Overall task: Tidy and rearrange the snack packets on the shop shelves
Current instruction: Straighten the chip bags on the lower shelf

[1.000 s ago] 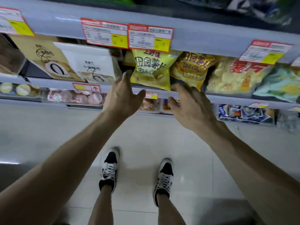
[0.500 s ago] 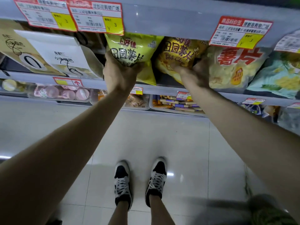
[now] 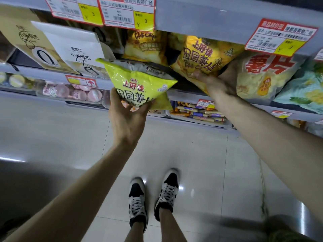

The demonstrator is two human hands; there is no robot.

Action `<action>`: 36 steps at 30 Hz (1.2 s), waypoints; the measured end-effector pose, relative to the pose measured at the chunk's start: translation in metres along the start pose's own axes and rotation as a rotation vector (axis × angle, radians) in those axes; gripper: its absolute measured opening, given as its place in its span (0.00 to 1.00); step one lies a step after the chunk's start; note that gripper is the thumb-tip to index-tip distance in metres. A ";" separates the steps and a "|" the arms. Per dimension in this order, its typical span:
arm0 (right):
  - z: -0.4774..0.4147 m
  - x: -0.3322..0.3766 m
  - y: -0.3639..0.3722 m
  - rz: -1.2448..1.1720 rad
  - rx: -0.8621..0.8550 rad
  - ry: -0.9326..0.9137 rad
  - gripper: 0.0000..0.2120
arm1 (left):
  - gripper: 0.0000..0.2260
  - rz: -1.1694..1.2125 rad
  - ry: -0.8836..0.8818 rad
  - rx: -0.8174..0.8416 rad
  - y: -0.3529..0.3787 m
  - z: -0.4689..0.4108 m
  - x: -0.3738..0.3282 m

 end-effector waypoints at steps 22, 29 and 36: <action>0.035 0.056 0.115 -0.023 0.386 -0.151 0.38 | 0.30 -0.102 -0.066 -0.010 -0.070 0.008 0.014; 0.056 0.045 0.074 -0.231 0.361 -0.077 0.36 | 0.29 -0.142 -0.059 0.050 -0.025 0.006 -0.007; 0.116 0.003 0.013 -0.018 0.266 -0.214 0.25 | 0.26 -0.140 -0.026 0.154 0.038 0.005 -0.047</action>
Point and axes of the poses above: each hand's wrist, its own z-axis away from the middle knuckle, its own y-axis out of the palm, x = y × z, the point moved 6 cm from there along -z, towards the middle knuckle, and after that the axes turned 7 degrees about x, right-handed, at the moved point
